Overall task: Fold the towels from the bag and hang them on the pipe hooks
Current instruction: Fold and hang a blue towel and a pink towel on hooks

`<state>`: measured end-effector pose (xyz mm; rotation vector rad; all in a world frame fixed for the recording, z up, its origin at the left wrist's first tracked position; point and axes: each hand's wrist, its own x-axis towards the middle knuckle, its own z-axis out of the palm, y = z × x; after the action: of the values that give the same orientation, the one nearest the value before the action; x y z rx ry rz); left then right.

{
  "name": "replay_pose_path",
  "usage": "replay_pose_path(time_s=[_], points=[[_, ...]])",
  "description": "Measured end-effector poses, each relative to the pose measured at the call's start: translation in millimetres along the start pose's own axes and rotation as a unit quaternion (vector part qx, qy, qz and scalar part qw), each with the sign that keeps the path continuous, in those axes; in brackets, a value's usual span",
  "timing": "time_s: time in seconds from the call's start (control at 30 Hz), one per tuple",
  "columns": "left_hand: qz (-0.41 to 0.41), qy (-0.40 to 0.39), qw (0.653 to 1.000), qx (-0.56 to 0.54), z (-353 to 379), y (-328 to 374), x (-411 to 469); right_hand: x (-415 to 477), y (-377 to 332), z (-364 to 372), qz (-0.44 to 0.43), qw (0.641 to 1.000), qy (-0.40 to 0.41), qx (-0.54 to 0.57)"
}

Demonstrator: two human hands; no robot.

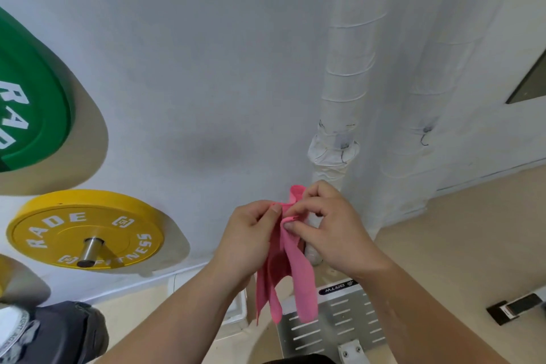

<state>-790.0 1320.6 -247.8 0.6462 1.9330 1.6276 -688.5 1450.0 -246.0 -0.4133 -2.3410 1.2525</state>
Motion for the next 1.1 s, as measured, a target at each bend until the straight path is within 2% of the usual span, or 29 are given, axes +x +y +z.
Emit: replay_pose_path(time_s=[0.1,0.27,0.47,0.53,0.63,0.73,0.87,1.1], points=[[-0.019,0.003,0.999,-0.027,1,-1,0,2,3,0,-0.023,1.000,0.004,-0.015],[-0.032,-0.047,0.995,-0.086,6,4,-8,6,4,-1,-0.069,0.997,0.038,0.000],[-0.042,-0.095,0.983,-0.154,10,4,-13,7,5,-1,-0.066,0.995,0.075,-0.010],[-0.032,-0.098,0.985,-0.136,10,4,-12,8,5,-2,-0.067,0.994,0.078,-0.036],[-0.046,-0.074,0.990,-0.109,9,-2,-6,9,5,-4,-0.052,0.994,0.054,-0.075],[-0.052,-0.042,0.986,-0.151,6,-1,2,10,12,-12,-0.030,0.995,0.029,-0.086],[-0.006,-0.021,0.994,-0.103,-8,4,16,9,26,-33,-0.019,1.000,-0.020,0.006],[0.043,-0.012,0.995,-0.094,-19,13,30,10,32,-49,-0.008,0.997,-0.080,0.006]])
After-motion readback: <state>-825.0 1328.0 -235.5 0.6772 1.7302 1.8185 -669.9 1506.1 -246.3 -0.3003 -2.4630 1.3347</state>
